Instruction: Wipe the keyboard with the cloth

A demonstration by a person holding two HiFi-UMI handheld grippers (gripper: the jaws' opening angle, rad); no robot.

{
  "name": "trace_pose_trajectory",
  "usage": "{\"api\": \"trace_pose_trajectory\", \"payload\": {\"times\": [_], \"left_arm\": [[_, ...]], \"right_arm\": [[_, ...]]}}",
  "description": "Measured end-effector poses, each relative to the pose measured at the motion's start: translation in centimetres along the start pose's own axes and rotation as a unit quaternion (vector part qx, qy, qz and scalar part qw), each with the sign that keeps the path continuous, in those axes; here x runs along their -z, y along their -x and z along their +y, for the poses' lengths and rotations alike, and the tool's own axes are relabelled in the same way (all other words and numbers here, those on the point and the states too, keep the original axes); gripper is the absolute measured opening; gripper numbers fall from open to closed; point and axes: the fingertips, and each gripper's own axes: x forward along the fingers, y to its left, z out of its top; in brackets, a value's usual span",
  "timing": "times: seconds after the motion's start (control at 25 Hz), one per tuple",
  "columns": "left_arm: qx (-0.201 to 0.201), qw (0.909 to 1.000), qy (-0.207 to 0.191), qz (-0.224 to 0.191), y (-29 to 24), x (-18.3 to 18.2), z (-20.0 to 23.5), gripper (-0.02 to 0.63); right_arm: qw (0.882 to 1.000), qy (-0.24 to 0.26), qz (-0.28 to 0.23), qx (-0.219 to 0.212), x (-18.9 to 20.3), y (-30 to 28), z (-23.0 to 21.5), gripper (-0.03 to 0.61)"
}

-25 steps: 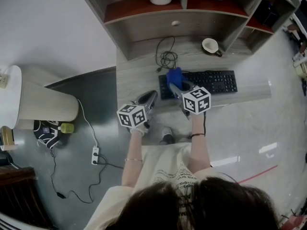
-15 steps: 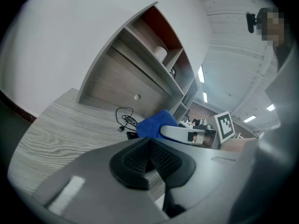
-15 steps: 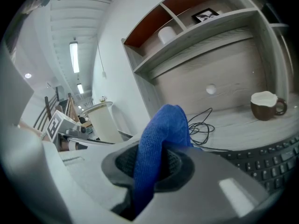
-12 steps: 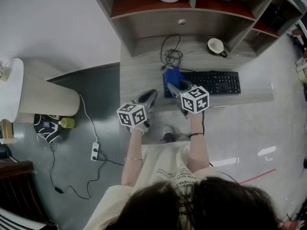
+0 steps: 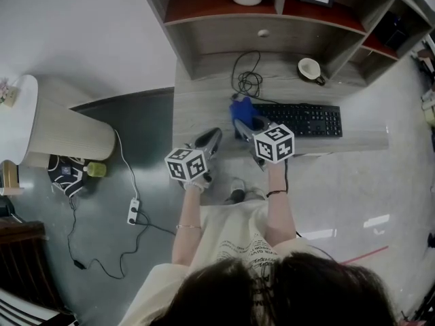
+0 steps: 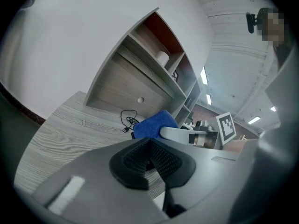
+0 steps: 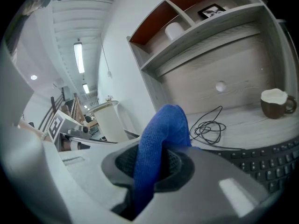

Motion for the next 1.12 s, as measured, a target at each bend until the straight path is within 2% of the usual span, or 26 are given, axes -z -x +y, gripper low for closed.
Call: {"api": "trace_pose_trajectory", "payload": {"times": [0.64, 1.12], "left_arm": [[-0.050, 0.9979, 0.013, -0.038, 2.7, -0.3, 0.0, -0.002], [-0.059, 0.9967, 0.009, -0.055, 3.9, -0.5, -1.3, -0.002]], "right_arm": [[0.999, 0.011, 0.005, -0.053, -0.8, -0.2, 2.2, 0.052], [0.996, 0.027, 0.001, -0.088, -2.0, 0.7, 3.5, 0.052]]}}
